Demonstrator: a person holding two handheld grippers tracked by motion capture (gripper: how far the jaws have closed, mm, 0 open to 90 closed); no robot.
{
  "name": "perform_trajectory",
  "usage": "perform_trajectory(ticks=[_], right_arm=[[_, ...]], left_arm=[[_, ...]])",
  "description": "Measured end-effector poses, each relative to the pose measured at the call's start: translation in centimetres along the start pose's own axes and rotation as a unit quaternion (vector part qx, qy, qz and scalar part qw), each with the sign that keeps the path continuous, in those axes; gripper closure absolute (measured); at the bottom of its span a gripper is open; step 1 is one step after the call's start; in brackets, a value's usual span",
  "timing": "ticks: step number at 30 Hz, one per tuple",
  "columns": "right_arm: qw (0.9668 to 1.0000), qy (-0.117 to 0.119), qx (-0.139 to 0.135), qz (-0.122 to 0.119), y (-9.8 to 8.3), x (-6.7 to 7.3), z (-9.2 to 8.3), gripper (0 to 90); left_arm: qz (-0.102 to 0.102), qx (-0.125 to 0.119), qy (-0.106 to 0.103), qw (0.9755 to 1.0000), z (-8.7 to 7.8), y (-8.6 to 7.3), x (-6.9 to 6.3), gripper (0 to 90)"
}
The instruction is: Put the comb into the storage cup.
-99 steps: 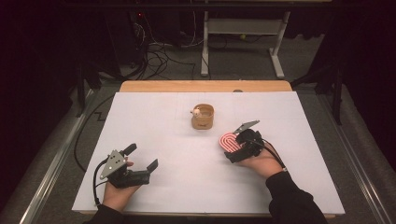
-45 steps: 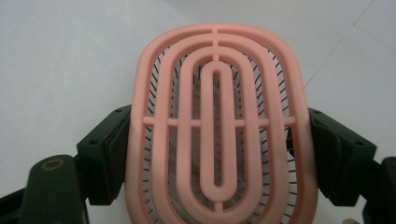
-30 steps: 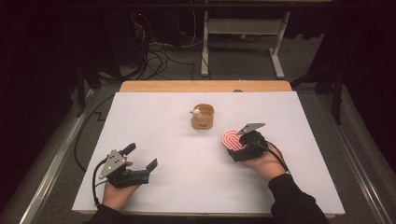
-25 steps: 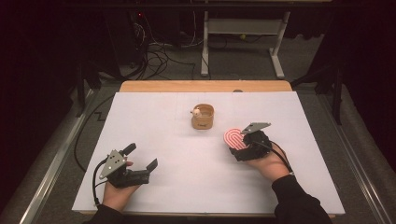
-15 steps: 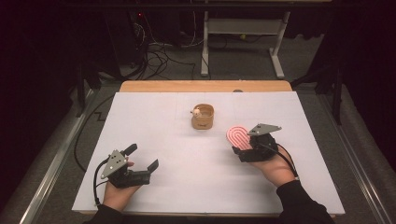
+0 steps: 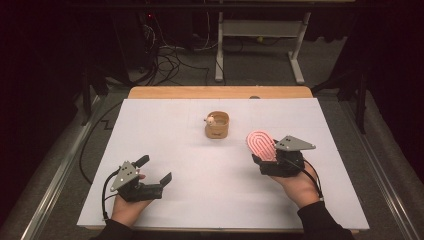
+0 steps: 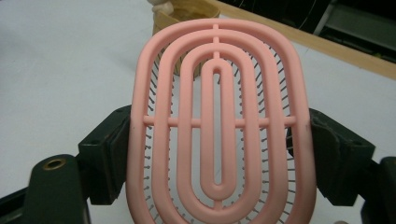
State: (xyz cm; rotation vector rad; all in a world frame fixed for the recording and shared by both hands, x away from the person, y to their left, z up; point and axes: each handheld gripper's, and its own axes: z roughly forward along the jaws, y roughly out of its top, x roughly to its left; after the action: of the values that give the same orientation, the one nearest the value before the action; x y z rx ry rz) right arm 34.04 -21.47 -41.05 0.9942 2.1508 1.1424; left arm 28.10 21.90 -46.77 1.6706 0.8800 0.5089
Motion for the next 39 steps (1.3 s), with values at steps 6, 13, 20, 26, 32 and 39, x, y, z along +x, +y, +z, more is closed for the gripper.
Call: perform_trajectory(ticks=[6, 13, 20, 26, 32, 39], right_arm=[[0.9992, -0.001, -0.039, 0.009, -0.1, 0.5, -0.4, 20.4], [0.9963, 0.002, -0.085, 0.016, 0.0, 1.5, -0.3, 20.5], [0.9933, 0.006, -0.115, 0.013, 0.2, 2.3, -0.3, 20.4], [0.9900, 0.014, -0.140, 0.016, 0.5, 2.9, -0.4, 20.4], [0.9875, 0.019, -0.156, 0.016, 0.7, 3.4, -0.2, 20.4], [0.9837, 0.024, -0.178, 0.011, 1.5, 4.1, 0.2, 20.4]], left_arm=[[-0.001, 0.003, -0.003, 1.0000, 0.1, 0.0, -0.1, 0.0], [-0.002, 0.007, -0.004, 1.0000, 0.1, -0.1, -0.2, 0.0], [-0.002, 0.007, -0.001, 1.0000, 0.1, 0.0, -0.2, 0.0], [-0.005, 0.005, -0.004, 1.0000, 0.1, -0.1, -0.3, 0.0], [-0.007, 0.009, -0.005, 0.9999, 0.2, 0.0, -0.4, 0.0], [-0.007, 0.020, -0.006, 0.9997, 0.3, -0.1, -0.7, 0.0]])
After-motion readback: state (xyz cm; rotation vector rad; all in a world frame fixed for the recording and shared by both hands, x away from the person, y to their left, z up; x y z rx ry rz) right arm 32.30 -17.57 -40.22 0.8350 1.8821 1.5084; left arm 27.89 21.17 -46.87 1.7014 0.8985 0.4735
